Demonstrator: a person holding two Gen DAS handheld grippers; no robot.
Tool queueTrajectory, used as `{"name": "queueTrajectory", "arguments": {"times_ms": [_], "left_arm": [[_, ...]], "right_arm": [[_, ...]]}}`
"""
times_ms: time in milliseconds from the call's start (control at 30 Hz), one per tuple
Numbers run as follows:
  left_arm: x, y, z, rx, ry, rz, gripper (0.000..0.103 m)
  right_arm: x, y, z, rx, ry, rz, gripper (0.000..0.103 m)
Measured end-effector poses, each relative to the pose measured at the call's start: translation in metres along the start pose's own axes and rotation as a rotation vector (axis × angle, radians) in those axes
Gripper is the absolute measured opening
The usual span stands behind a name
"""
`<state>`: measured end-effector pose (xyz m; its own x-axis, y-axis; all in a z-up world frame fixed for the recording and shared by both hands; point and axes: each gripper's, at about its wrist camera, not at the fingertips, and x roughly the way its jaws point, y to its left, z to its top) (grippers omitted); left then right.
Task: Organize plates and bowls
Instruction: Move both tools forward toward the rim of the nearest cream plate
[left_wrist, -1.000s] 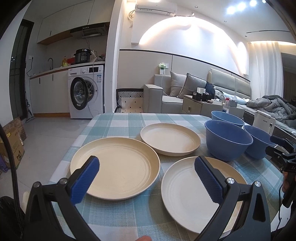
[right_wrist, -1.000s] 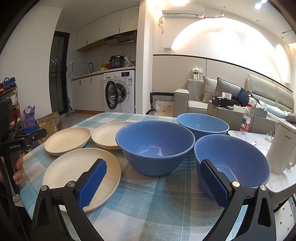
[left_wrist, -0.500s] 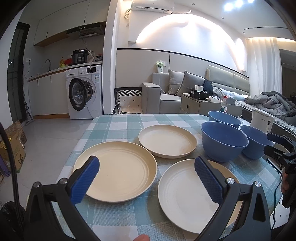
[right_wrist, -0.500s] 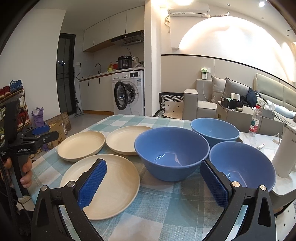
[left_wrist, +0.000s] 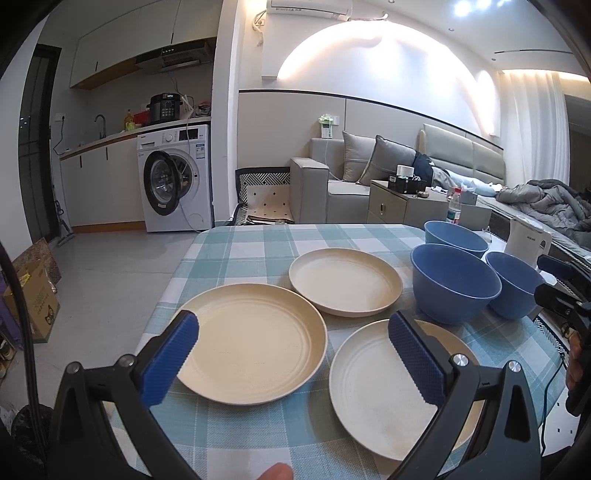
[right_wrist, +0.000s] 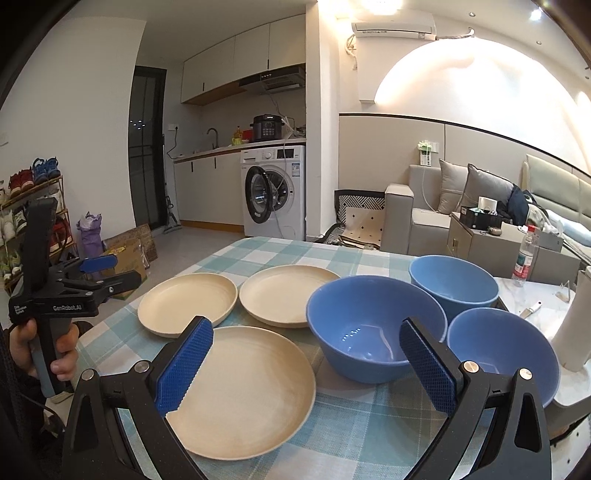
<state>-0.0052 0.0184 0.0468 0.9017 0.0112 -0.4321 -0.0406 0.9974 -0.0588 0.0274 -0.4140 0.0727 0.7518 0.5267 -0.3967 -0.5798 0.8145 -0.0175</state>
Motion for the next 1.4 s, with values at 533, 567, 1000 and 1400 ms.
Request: {"name": "queueTrajectory", "arguments": {"times_ms": [533, 567, 1000, 1400], "left_arm": [[0.014, 0.033, 0.020, -0.057, 0.049, 0.042, 0.103], [0.016, 0.034, 0.022, -0.055, 0.050, 0.049, 0.103], [0.022, 0.041, 0.036, -0.031, 0.045, 0.069, 0.103], [0.029, 0.051, 0.031, -0.024, 0.067, 0.069, 0.103]], "right_arm": [[0.025, 0.037, 0.029, -0.033, 0.042, 0.097, 0.103], [0.027, 0.038, 0.030, -0.034, 0.048, 0.094, 0.103], [0.064, 0.051, 0.044, -0.028, 0.118, 0.113, 0.103], [0.096, 0.053, 0.060, 0.025, 0.147, 0.095, 0.103]]}}
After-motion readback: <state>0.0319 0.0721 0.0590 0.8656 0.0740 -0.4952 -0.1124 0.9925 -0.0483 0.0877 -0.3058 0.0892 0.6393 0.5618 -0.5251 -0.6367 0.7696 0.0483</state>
